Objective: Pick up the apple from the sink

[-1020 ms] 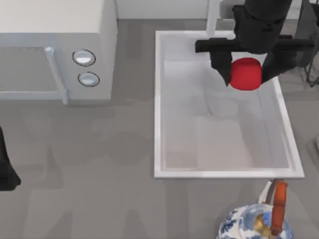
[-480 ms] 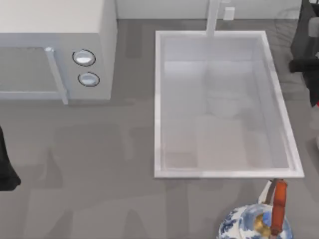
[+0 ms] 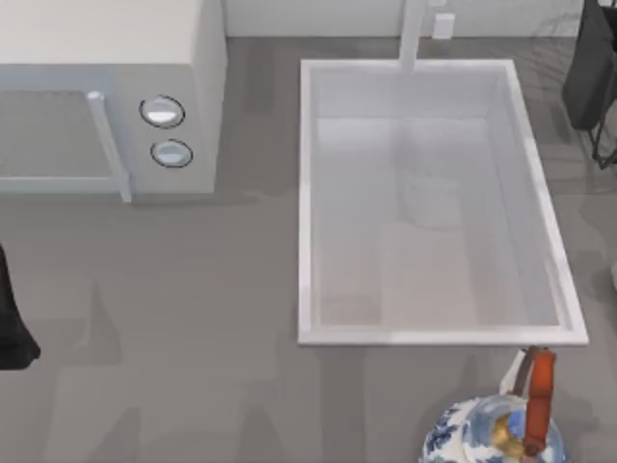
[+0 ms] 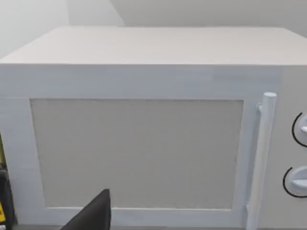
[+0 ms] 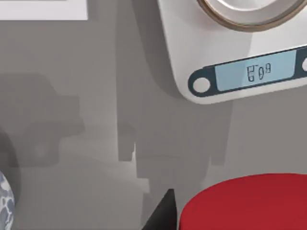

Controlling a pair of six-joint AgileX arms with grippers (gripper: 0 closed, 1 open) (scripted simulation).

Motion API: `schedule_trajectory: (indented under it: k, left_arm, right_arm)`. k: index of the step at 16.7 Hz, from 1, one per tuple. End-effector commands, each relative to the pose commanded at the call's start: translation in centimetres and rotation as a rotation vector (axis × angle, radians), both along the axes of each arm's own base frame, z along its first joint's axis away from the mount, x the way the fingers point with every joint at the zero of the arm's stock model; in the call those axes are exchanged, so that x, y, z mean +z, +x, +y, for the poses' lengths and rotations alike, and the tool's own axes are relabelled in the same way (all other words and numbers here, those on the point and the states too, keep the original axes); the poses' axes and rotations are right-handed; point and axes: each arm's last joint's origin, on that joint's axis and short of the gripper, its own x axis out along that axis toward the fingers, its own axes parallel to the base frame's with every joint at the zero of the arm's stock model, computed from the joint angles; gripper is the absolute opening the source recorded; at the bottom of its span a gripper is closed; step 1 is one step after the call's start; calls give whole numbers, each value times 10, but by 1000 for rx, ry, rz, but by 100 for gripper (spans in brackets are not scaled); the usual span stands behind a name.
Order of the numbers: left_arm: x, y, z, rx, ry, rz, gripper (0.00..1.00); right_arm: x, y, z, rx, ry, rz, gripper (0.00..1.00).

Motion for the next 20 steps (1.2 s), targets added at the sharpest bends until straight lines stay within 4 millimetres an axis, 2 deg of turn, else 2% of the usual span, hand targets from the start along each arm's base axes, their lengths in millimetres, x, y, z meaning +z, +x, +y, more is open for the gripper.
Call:
schedule_trajectory:
  k: [6, 9, 15, 17, 20]
  left_arm:
    - [0, 0, 0, 0, 0, 0, 100]
    - [0, 0, 0, 0, 0, 0, 100]
    - [0, 0, 0, 0, 0, 0, 100]
    - [0, 0, 0, 0, 0, 0, 100]
    - [0, 0, 0, 0, 0, 0, 100]
  right_arm:
    - [-5, 1, 1, 1, 0, 5, 0]
    - [-28, 4, 0, 1, 0, 4, 0]
    - [-97, 2, 0, 1, 0, -2, 0]
    - [-109, 0, 0, 0, 0, 0, 0]
    - [-110, -1, 0, 0, 0, -1, 0]
